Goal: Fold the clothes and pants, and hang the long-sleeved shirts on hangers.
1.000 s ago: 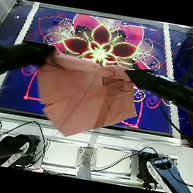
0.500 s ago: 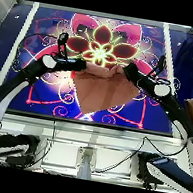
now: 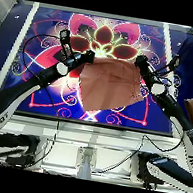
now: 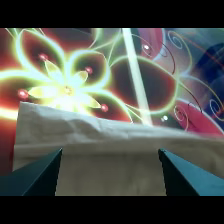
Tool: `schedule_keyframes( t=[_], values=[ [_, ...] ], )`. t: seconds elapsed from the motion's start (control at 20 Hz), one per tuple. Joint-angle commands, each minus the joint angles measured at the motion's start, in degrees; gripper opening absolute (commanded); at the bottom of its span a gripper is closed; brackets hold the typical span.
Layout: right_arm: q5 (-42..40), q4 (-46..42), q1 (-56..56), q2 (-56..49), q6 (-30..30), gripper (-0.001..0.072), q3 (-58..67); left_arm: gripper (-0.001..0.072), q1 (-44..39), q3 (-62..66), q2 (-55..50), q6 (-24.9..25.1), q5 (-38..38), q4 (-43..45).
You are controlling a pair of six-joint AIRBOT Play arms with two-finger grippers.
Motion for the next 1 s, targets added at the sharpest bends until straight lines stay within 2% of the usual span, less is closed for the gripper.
schedule_keyframes(
  t=[0.0,0.1,0.25,0.35,0.45,0.55,0.7,0.85,0.95],
  values=[
    [-0.28,-1.01,-4.33,-0.61,-2.67,0.055,-0.02,0.0697,-0.31,0.02,0.13,0.04,-3.98,0.09],
    [8.44,-1.16,-10.45,-0.68,-2.67,0.054,0.74,0.0697,0.83,0.02,0.31,0.02,-8.57,0.09],
    [29.86,-9.07,-22.14,-1.79,-3.43,0.0539,4.22,0.0696,4.31,0.02,0.24,0.02,-19.76,0.09],
    [46.64,-13.75,-29.62,-4.92,-6.27,0.0539,9.03,0.0696,7.61,0.02,0.22,0.0,-28.11,0.07],
    [59.17,-13.44,-34.56,-9.27,-9.14,0.0538,13.88,0.0696,10.93,0.02,0.11,-0.26,-35.56,0.02],
    [67.89,-12.68,-36.06,-14.34,-11.93,0.0539,18.64,0.0697,12.85,0.02,-0.61,-2.58,-39.67,-0.02],
    [71.21,-11.61,-34.8,-21.68,-13.05,0.0539,24.11,0.07,13.05,0.02,-2.62,-2.8,-40.24,-1.01],
    [73.79,-11.54,-33.07,-27.74,-12.68,0.0539,28.98,0.0698,13.57,0.04,-5.53,-2.32,-40.24,-6.84],
    [73.81,-11.69,-32.17,-30.03,-12.74,0.0539,31.17,0.0699,14.6,0.07,-7.56,1.6,-40.81,-11.67]
  ],
)
